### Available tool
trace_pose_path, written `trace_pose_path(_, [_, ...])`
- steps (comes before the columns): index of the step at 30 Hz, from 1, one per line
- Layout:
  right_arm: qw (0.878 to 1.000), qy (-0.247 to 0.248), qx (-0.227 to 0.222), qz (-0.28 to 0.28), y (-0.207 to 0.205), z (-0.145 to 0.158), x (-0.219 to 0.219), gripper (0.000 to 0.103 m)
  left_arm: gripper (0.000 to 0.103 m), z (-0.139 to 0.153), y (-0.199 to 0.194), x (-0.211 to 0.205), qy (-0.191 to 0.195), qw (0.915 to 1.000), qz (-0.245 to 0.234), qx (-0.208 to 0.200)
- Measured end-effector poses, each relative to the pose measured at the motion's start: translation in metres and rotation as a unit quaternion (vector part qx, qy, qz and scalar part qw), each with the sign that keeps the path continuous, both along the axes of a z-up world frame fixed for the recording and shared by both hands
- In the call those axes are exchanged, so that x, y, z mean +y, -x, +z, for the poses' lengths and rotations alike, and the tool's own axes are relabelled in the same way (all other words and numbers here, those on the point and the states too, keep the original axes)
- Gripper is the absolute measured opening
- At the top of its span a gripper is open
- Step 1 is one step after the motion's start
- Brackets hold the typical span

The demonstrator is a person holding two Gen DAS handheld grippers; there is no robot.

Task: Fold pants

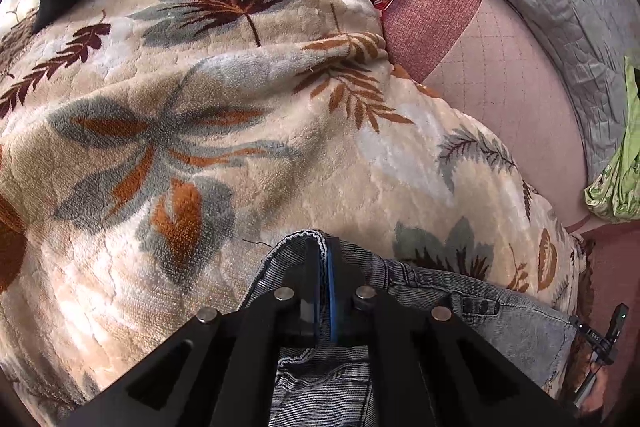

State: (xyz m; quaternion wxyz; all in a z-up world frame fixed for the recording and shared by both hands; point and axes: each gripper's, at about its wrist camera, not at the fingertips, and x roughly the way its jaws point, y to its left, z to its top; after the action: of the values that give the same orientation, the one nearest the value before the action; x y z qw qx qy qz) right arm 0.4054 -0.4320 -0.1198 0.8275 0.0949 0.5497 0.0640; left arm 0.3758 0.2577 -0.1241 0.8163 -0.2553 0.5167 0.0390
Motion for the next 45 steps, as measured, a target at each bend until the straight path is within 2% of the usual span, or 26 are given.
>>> trace_pose_path(3, [1.0,-0.001,0.004,-0.001,0.0,-0.003,0.001,0.021,0.003,-0.007,-0.001,0.007,0.026,0.9997,0.005,0.004])
trace_pose_path(7, [1.0,-0.004,0.005,0.0,-0.002,-0.006,-0.001,0.021,0.003,-0.015,-0.004,0.008,0.025,0.9995,0.005,0.018])
trace_pose_path(12, [1.0,-0.007,0.009,-0.001,-0.002,-0.011,-0.001,0.021,0.003,-0.018,-0.005,0.005,0.018,0.9997,0.005,0.015])
trace_pose_path(17, [1.0,-0.019,-0.007,-0.005,0.008,0.003,-0.005,0.021,0.003,0.001,0.007,0.004,0.022,0.9997,-0.003,-0.006])
trace_pose_path(22, [0.999,-0.028,-0.033,-0.002,0.033,0.036,-0.006,0.021,0.003,0.033,0.04,0.006,0.04,0.9983,-0.014,-0.04])
trace_pose_path(26, [0.997,-0.04,-0.062,-0.001,0.072,0.066,-0.009,0.021,0.003,0.063,0.085,0.007,0.045,0.9961,-0.027,-0.072])
trace_pose_path(30, [0.995,-0.054,-0.086,0.005,0.135,0.088,-0.012,0.021,0.003,0.086,0.151,0.011,0.057,0.9928,-0.032,-0.1])
trace_pose_path(34, [0.993,-0.063,-0.096,0.003,0.209,0.092,-0.019,0.021,0.003,0.094,0.223,0.008,0.037,0.9921,-0.051,-0.109])
trace_pose_path(38, [0.995,-0.056,-0.078,0.006,0.275,0.071,-0.02,0.021,0.003,0.085,0.28,0.007,0.022,0.9925,-0.068,-0.099])
trace_pose_path(42, [0.998,-0.053,-0.028,0.016,0.316,0.023,-0.014,0.021,0.003,0.047,0.309,0.007,0.019,0.9958,-0.074,-0.05])
trace_pose_path(45, [0.999,-0.052,-0.005,0.01,0.334,0.0,-0.014,0.023,0.004,0.021,0.321,0.011,0.015,0.9975,-0.067,-0.017])
